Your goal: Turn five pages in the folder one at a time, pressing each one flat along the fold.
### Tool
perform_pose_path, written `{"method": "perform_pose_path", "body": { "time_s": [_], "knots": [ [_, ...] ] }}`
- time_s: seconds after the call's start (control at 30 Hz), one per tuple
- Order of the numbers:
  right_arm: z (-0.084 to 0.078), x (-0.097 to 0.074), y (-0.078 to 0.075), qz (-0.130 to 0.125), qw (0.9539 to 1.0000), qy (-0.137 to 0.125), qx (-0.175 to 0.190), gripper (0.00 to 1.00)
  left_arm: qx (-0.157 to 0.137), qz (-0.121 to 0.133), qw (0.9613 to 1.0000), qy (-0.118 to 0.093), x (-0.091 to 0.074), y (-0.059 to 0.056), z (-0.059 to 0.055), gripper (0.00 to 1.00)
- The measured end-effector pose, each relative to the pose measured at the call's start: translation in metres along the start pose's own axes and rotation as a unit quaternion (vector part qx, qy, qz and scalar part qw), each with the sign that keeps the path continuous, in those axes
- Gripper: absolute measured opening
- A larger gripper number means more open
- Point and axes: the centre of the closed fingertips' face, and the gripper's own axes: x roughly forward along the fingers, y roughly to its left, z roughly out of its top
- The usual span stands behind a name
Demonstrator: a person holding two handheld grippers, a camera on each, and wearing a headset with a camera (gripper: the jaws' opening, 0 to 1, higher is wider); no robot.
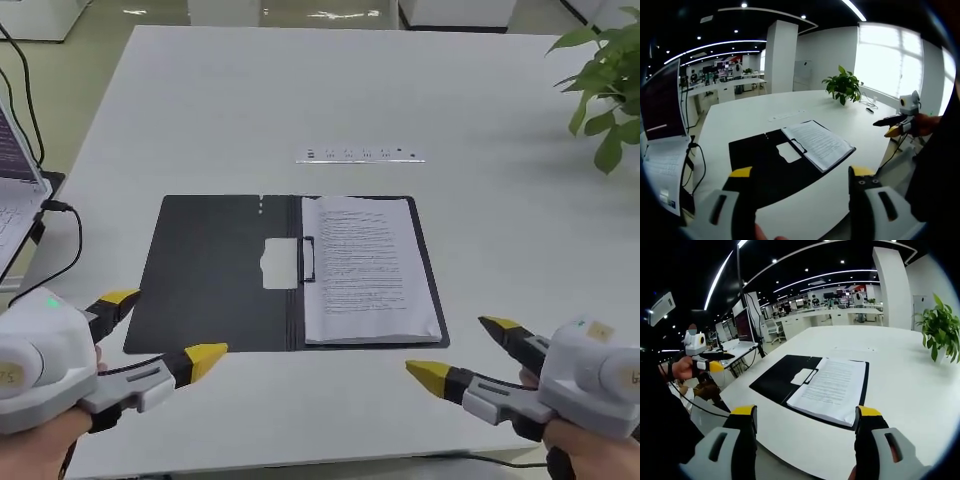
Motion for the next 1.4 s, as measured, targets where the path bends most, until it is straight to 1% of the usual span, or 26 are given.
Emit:
{"method": "perform_pose_path", "body": {
  "time_s": [0.23, 0.43, 0.6, 0.83, 0.97, 1.03, 1.13, 1.3, 1.4],
  "knots": [
    [-0.002, 0.000, -0.001, 0.000, 1.0000, 0.004, 0.000, 0.79, 0.003, -0.009, 0.9999, 0.005, 0.008, -0.005, 0.000, 0.76],
    [-0.002, 0.002, -0.002, 0.000, 1.0000, 0.008, 0.001, 0.79, 0.011, -0.025, 0.9996, 0.012, 0.019, -0.013, 0.001, 0.76],
    [-0.002, 0.004, -0.003, 0.001, 0.9999, 0.012, -0.001, 0.79, 0.015, -0.037, 0.9991, 0.013, 0.029, -0.018, 0.004, 0.75],
    [-0.002, 0.007, -0.002, 0.002, 0.9999, 0.017, 0.002, 0.79, 0.024, -0.058, 0.9979, 0.015, 0.051, -0.027, 0.011, 0.75],
    [-0.001, 0.005, -0.001, 0.002, 0.9999, 0.013, 0.007, 0.79, 0.026, -0.070, 0.9972, 0.011, 0.066, -0.034, 0.018, 0.74],
    [-0.003, 0.005, 0.000, 0.004, 0.9998, 0.017, 0.004, 0.79, 0.024, -0.076, 0.9967, 0.010, 0.075, -0.038, 0.021, 0.74],
    [-0.007, 0.004, -0.001, 0.003, 0.9997, 0.024, -0.001, 0.79, 0.017, -0.087, 0.9960, 0.005, 0.087, -0.046, 0.027, 0.74],
    [-0.006, 0.000, -0.007, -0.003, 0.9998, 0.016, 0.009, 0.79, 0.015, -0.106, 0.9942, 0.005, 0.111, -0.063, 0.033, 0.73],
    [-0.009, -0.001, -0.009, -0.005, 0.9998, 0.019, 0.009, 0.79, 0.017, -0.118, 0.9929, 0.006, 0.121, -0.072, 0.035, 0.73]
  ]
}}
